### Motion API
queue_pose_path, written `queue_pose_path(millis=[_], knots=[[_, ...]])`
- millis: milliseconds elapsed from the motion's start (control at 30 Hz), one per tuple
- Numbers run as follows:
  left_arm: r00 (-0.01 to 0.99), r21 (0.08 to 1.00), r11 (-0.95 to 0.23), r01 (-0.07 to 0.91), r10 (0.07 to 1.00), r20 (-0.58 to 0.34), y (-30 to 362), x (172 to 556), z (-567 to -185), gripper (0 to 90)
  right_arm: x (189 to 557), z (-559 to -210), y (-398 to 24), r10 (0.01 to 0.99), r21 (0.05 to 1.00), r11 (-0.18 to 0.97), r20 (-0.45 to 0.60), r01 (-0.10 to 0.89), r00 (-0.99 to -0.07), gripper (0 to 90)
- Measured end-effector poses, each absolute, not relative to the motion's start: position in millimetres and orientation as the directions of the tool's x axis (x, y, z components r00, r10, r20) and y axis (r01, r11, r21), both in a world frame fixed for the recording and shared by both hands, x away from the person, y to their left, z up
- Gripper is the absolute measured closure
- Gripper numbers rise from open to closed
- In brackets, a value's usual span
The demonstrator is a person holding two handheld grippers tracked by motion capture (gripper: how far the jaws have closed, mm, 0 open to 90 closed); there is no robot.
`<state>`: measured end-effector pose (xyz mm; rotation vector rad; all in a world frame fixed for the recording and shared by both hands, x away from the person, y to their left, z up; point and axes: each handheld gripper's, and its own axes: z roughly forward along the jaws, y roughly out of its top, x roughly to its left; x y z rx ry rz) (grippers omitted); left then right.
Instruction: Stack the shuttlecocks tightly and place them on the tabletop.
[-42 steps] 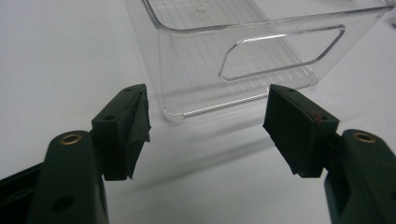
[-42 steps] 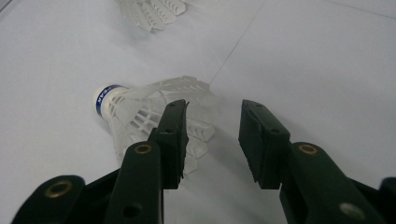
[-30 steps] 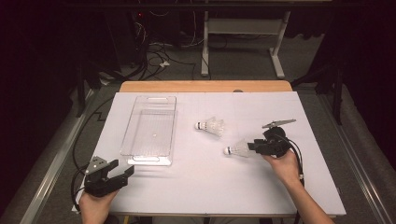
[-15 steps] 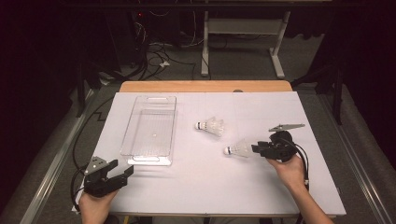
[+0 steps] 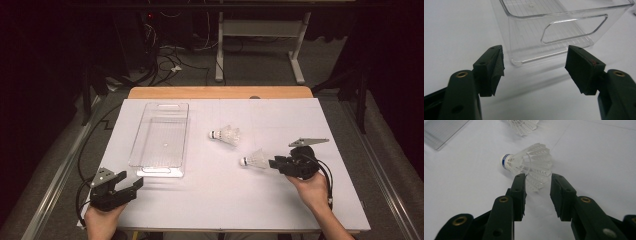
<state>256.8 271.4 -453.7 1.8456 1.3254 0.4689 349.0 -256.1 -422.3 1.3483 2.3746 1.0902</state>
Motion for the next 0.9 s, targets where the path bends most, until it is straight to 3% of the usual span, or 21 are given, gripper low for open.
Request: queue_pose_path(millis=[900], knots=[[0.382,0.776,-0.134,0.616,0.912,-0.146,271.8,256.5,-453.6,32.1,361.4,-430.3,-228.3,0.773,0.665,0.347,0.196,0.661,-0.603,69.1]])
